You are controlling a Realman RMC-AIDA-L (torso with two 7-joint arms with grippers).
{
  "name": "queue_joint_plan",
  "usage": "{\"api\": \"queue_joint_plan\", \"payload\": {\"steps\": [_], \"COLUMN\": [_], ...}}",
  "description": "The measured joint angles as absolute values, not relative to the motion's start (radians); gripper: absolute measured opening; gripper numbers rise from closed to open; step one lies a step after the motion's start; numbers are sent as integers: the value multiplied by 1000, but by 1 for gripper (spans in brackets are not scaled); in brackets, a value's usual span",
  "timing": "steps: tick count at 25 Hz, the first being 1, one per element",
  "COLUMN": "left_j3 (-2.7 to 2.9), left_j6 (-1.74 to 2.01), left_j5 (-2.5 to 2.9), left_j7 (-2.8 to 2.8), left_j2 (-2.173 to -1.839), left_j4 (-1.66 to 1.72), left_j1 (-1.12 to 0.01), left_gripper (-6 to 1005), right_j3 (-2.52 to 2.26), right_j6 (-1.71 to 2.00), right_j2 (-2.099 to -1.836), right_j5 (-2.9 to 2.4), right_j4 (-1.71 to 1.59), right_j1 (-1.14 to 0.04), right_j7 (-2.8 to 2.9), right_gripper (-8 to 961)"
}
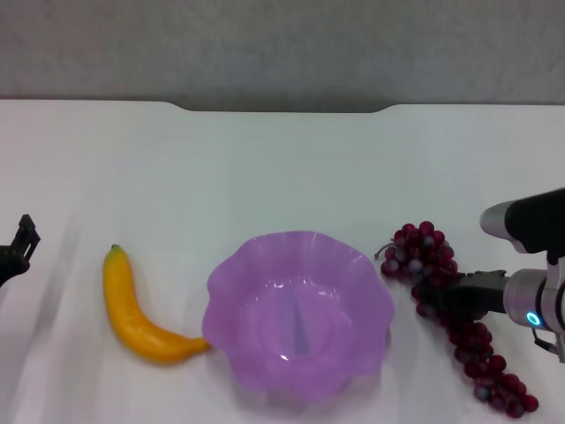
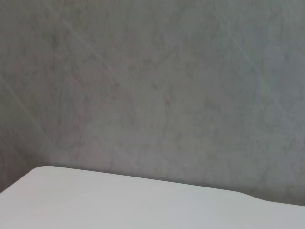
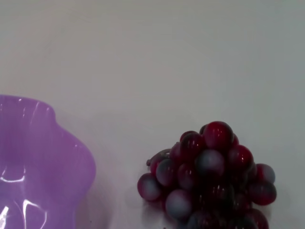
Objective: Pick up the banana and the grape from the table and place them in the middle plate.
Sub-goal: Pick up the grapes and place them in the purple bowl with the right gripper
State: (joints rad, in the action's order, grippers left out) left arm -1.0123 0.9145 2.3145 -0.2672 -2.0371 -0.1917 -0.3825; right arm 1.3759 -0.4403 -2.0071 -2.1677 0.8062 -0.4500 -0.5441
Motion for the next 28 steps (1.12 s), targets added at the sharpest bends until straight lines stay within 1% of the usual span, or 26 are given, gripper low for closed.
{"api": "queue_joint_plan", "payload": {"steps": [11, 22, 25, 28], "left_j3": [-1012, -1012, -1012, -1012], "left_j6": [914, 914, 914, 914], "left_j5": [2315, 2315, 2315, 2315], "left_j7": [-267, -267, -267, -267], "left_j2": [-2037, -2037, -2037, -2037], "left_j4": [-192, -192, -192, -192], "left_j1": [-380, -380, -380, -380], "left_gripper": [712, 711, 711, 711], "right_j3": [1360, 1339, 1335, 1335], "right_j6": [-415, -397, -391, -389], "right_j2": [-2007, -2008, -2008, -2008], "right_j5": [-2155, -2155, -2155, -2155], "right_j4": [804, 804, 804, 805], "right_j1": [-444, -443, -444, -444], "right_j7": [-546, -546, -546, -546], "right_gripper": [605, 508, 461, 458]}}
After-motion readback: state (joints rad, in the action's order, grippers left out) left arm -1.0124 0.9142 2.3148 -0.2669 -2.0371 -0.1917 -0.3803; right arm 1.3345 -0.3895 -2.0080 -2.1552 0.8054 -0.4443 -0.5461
